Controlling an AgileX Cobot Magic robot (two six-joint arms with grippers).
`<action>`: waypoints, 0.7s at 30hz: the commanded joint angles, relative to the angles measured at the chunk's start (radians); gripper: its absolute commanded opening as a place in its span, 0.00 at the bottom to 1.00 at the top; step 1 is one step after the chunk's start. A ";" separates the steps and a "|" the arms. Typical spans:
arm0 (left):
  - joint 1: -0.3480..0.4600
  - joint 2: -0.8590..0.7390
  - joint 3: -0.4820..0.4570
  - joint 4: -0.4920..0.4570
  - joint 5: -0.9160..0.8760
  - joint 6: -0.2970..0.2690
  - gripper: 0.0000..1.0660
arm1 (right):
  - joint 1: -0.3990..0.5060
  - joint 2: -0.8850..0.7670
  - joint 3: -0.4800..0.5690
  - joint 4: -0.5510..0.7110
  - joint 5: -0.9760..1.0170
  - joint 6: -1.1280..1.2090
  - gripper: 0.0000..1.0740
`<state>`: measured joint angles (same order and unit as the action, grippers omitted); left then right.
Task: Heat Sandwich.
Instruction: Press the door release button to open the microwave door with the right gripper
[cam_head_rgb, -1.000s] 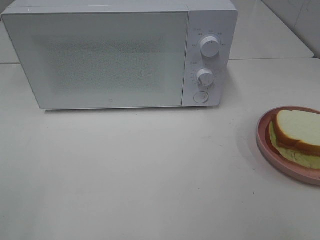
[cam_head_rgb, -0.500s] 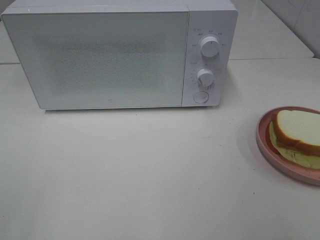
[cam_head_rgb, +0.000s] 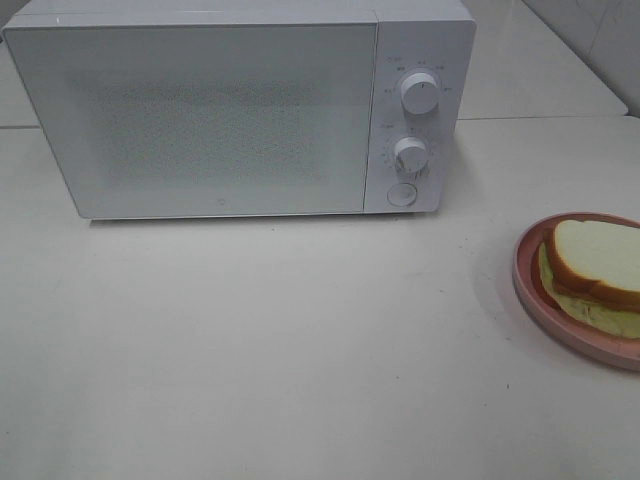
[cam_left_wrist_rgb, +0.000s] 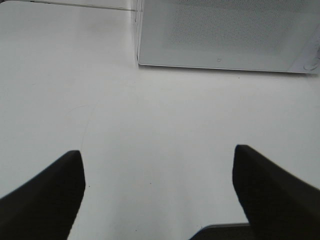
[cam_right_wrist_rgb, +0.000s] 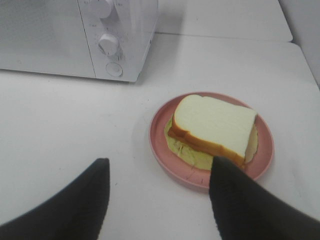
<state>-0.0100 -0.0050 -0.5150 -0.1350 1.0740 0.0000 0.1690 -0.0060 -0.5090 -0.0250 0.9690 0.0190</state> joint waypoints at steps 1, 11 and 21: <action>-0.002 -0.024 0.002 -0.004 -0.010 0.000 0.72 | -0.006 -0.025 -0.013 -0.011 -0.040 0.001 0.55; -0.002 -0.024 0.002 -0.004 -0.010 0.000 0.72 | -0.006 0.043 -0.011 -0.015 -0.232 0.001 0.55; -0.002 -0.024 0.002 -0.004 -0.010 0.000 0.72 | -0.006 0.234 -0.010 -0.015 -0.445 -0.006 0.55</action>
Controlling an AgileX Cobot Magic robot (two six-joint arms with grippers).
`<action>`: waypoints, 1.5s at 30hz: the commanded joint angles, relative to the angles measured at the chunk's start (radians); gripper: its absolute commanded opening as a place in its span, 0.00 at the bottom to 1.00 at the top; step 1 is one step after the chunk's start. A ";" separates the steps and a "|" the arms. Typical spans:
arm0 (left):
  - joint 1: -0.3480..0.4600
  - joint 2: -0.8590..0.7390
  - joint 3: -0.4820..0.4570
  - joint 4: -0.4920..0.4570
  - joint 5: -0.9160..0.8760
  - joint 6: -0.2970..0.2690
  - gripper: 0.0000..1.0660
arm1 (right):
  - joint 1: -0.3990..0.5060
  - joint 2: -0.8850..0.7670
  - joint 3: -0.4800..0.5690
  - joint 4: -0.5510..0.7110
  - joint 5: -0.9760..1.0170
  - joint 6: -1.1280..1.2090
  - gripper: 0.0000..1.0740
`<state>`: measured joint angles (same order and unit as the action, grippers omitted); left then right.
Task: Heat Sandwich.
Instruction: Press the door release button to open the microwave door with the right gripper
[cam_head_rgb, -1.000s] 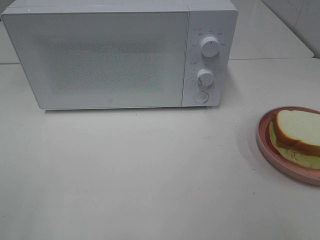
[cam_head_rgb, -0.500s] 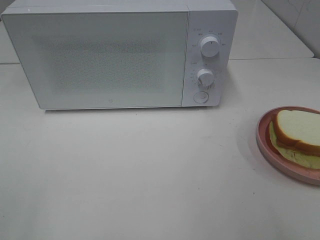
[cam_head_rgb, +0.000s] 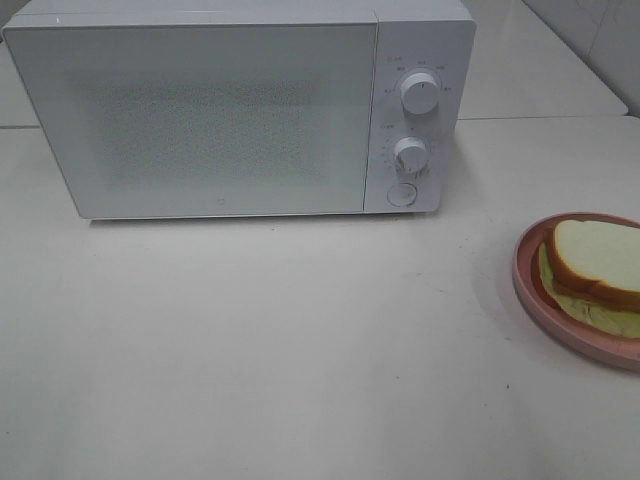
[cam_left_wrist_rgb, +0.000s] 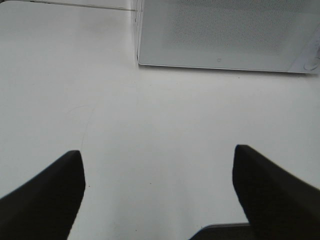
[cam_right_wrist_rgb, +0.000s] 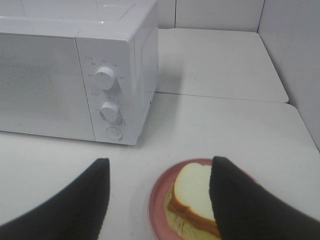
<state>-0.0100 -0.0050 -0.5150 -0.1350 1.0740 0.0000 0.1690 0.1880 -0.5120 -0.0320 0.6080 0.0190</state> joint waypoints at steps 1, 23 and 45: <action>-0.002 -0.024 0.002 -0.004 -0.010 0.000 0.72 | -0.006 0.058 -0.007 -0.008 -0.105 -0.006 0.55; -0.002 -0.024 0.002 -0.004 -0.010 0.000 0.72 | -0.002 0.457 -0.007 -0.001 -0.651 0.087 0.30; -0.002 -0.024 0.002 -0.004 -0.010 0.000 0.72 | 0.063 0.917 -0.007 -0.004 -1.033 0.491 0.00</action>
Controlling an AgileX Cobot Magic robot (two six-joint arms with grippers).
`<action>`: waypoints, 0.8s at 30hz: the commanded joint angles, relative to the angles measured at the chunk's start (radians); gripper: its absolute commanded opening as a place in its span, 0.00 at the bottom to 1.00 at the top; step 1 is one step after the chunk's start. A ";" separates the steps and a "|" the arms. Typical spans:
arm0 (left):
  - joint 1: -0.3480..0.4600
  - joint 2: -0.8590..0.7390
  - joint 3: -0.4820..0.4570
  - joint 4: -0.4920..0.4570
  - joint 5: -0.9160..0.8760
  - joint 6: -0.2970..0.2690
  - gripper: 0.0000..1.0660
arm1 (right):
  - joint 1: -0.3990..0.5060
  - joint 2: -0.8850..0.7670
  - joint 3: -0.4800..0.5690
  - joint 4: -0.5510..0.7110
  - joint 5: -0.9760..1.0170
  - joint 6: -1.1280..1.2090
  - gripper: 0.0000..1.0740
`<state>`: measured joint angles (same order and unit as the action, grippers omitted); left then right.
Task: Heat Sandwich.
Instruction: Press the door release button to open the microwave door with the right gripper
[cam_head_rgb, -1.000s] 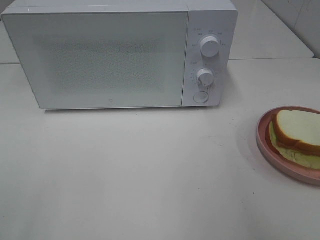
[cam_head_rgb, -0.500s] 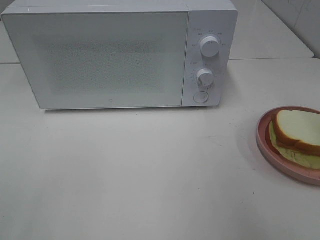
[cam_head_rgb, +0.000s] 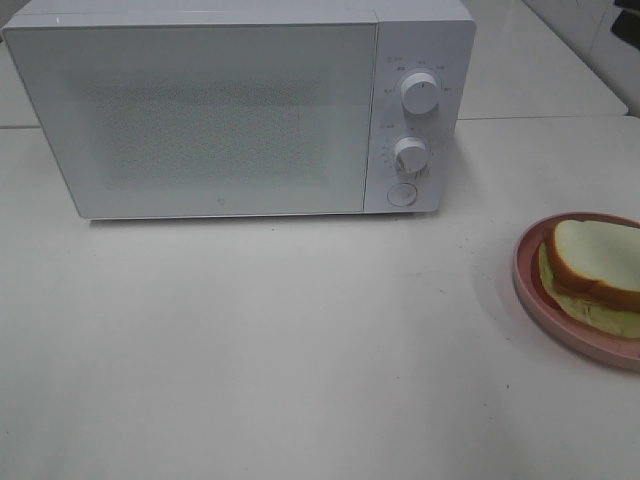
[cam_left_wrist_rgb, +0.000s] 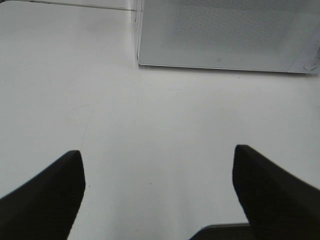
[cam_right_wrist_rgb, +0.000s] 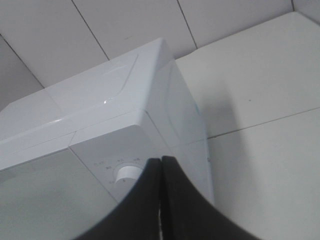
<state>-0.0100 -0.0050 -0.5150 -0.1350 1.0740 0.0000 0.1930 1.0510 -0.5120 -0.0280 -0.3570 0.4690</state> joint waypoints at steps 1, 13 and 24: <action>-0.002 -0.024 0.002 -0.004 -0.010 0.000 0.72 | 0.039 0.054 -0.007 -0.008 -0.068 0.041 0.00; -0.002 -0.024 0.002 -0.004 -0.010 0.000 0.72 | 0.210 0.398 -0.007 -0.005 -0.303 0.236 0.00; -0.002 -0.024 0.002 -0.004 -0.010 0.000 0.72 | 0.210 0.632 -0.007 -0.005 -0.465 0.518 0.00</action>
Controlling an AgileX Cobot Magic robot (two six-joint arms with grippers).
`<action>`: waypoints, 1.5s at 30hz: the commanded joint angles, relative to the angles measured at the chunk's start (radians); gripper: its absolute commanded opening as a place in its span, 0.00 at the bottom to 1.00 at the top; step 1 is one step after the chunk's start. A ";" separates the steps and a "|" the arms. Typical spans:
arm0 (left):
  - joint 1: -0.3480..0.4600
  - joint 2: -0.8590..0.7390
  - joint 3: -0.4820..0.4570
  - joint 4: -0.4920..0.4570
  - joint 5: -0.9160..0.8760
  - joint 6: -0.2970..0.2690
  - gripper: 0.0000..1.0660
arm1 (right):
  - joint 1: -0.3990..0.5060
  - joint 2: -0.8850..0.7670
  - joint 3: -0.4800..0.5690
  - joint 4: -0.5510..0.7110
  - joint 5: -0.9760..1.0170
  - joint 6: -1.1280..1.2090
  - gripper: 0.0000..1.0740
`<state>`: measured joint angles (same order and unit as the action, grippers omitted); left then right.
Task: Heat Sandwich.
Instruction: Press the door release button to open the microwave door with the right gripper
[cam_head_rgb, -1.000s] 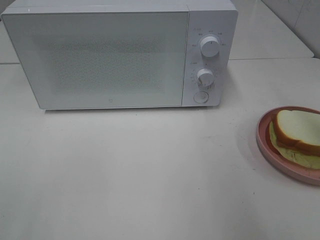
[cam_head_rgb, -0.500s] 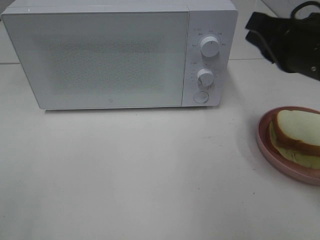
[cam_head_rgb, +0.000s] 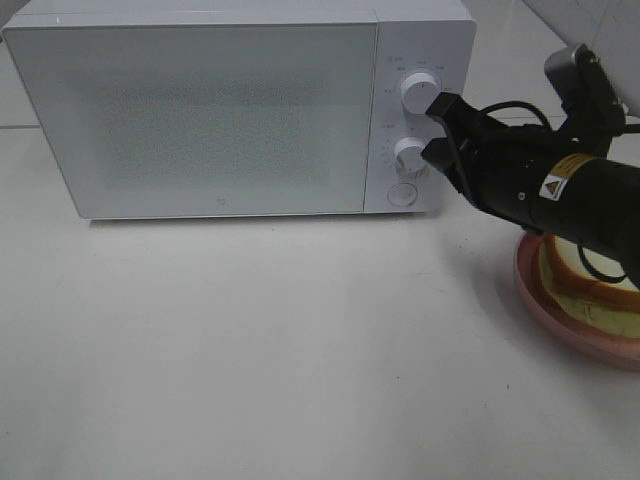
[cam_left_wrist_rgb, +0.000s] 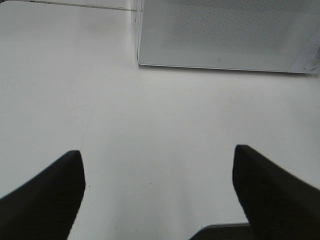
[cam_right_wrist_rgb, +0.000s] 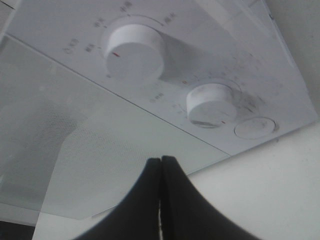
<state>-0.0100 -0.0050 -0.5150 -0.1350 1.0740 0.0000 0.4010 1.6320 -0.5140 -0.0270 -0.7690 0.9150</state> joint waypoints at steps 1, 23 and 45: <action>-0.002 -0.024 0.002 -0.004 -0.010 0.000 0.72 | 0.002 0.074 -0.008 -0.006 -0.061 0.098 0.00; -0.002 -0.024 0.002 -0.004 -0.010 0.000 0.72 | 0.002 0.342 -0.180 0.074 -0.081 0.439 0.00; -0.002 -0.023 0.002 -0.004 -0.010 0.000 0.72 | 0.002 0.474 -0.361 0.334 -0.010 0.452 0.00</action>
<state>-0.0100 -0.0050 -0.5150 -0.1350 1.0740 0.0000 0.4030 2.1000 -0.8420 0.2880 -0.7500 1.3390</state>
